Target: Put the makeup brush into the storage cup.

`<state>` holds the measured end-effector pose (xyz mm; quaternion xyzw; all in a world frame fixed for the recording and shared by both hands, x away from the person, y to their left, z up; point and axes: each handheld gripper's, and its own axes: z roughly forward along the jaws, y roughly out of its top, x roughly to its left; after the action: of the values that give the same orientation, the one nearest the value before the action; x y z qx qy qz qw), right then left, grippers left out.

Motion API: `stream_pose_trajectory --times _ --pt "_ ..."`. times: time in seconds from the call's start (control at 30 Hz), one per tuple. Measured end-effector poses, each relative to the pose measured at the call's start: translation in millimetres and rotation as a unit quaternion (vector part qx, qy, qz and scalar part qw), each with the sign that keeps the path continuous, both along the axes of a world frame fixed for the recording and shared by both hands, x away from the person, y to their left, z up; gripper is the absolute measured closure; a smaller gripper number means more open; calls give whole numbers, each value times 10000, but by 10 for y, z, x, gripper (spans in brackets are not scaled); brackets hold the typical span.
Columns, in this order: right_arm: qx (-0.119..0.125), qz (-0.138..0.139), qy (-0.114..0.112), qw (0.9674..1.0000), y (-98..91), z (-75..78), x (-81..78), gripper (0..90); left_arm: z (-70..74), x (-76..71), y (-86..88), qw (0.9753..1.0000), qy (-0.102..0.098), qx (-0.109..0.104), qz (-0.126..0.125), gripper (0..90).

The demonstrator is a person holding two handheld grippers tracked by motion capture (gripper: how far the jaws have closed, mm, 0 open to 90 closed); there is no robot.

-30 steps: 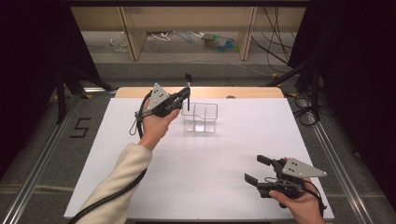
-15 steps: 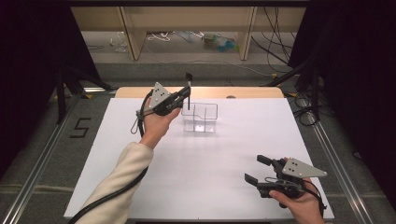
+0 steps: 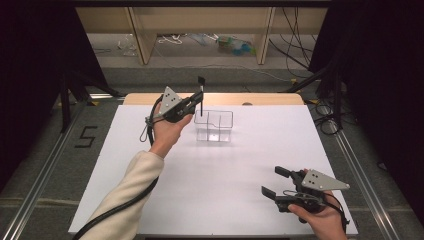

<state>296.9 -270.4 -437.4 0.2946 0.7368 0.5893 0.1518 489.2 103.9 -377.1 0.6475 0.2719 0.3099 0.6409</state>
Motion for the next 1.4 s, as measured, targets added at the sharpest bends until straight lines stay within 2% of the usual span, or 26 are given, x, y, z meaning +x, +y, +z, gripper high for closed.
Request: stream_pose_trajectory --times 0.03,0.27,1.4 --pt "-98 10 55 9999 -13 10 -5 191 -4 4 -3 10000 -6 -7 3 860" --pt "-122 22 67 9999 -17 14 -8 191 -23 18 -9 10000 36 -37 21 860" --pt "-92 20 55 9999 -14 11 -6 191 -120 90 13 10000 28 39 7 860"
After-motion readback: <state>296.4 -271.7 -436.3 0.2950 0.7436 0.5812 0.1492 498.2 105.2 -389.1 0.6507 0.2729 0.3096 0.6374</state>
